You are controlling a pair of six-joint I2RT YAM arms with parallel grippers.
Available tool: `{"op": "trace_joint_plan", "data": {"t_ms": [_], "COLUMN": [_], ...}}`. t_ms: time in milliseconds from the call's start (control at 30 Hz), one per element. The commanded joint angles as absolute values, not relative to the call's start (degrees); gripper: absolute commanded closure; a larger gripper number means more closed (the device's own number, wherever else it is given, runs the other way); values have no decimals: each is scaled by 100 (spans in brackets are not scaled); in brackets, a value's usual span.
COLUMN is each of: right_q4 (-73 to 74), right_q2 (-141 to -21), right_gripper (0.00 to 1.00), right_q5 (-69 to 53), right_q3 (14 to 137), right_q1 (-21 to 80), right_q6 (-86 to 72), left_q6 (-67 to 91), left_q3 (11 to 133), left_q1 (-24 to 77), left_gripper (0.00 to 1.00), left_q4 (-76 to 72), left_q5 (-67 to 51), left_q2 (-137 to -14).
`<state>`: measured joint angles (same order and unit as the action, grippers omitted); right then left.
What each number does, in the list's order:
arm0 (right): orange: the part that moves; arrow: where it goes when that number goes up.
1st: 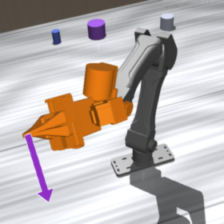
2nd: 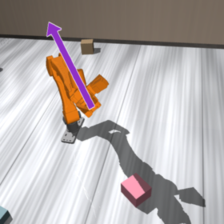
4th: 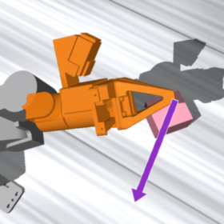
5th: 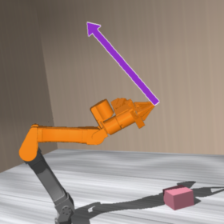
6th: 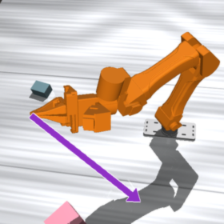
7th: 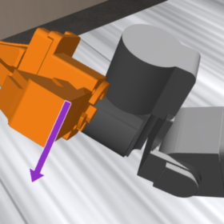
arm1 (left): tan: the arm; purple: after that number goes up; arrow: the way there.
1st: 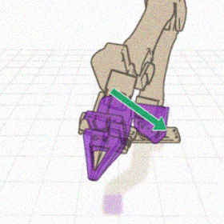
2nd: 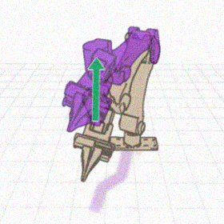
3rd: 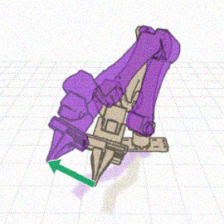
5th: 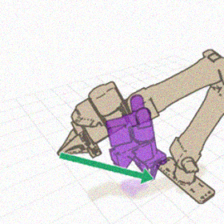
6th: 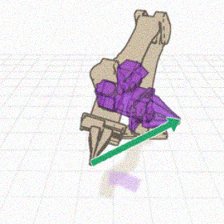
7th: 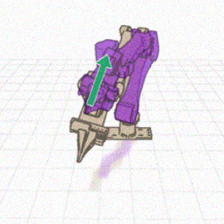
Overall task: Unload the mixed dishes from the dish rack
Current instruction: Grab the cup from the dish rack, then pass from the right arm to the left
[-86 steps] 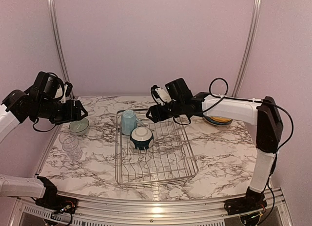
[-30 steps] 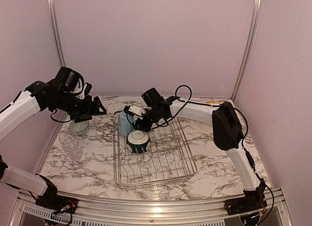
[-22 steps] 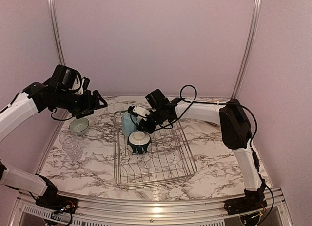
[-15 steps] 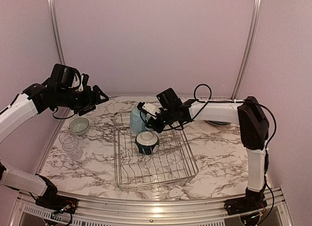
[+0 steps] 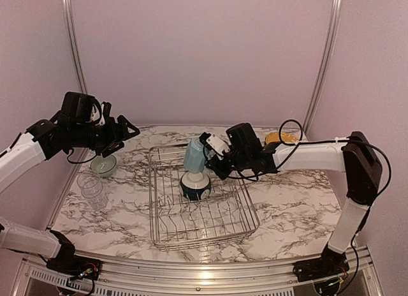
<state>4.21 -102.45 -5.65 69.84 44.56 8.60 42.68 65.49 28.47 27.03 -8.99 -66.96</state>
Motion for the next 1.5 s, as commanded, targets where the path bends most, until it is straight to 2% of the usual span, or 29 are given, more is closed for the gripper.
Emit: {"op": "trace_joint_plan", "data": {"t_ms": [0, 267, 500, 700, 900, 1100, 1333, 1467], "right_q4": [-518, -699, -252, 141, -227, -143, -643, -1108], "right_q2": [-9818, -9574, -9637, -9795, -9624, -9558, -9553, -9569], "right_gripper": [100, 100, 100, 100, 100, 100, 100, 100], "right_q5": [-344, -170, -268, -642, -786, -824, -1535, -1898], "right_q3": [6800, 6594, 7203, 7826, 7900, 8091, 8090, 7970], "right_q1": [4379, 4373, 4377, 4362, 4353, 4336, 4340, 4345], "right_q6": [446, -301, -803, -1176, -1666, -1877, -2717, -3192], "left_q6": [4484, 4562, 4858, 5384, 5309, 5365, 5730, 5791], "left_q3": [6294, 5802, 5507, 4975, 5058, 4983, 4588, 4667], "left_q1": [2882, 2893, 3225, 3668, 3727, 3769, 3771, 3771], "left_gripper": [17, 16, 14, 6, 1, 1, 1, 1], "left_q4": [2527, 2574, 2353, 1516, 1419, 1210, 165, 53], "left_q5": [-823, -910, -1128, -1149, -1326, -1397, -1534, -1553], "left_q2": [-6168, -5451, -5328, -5120, -5191, -5037, -4556, -4512]}}
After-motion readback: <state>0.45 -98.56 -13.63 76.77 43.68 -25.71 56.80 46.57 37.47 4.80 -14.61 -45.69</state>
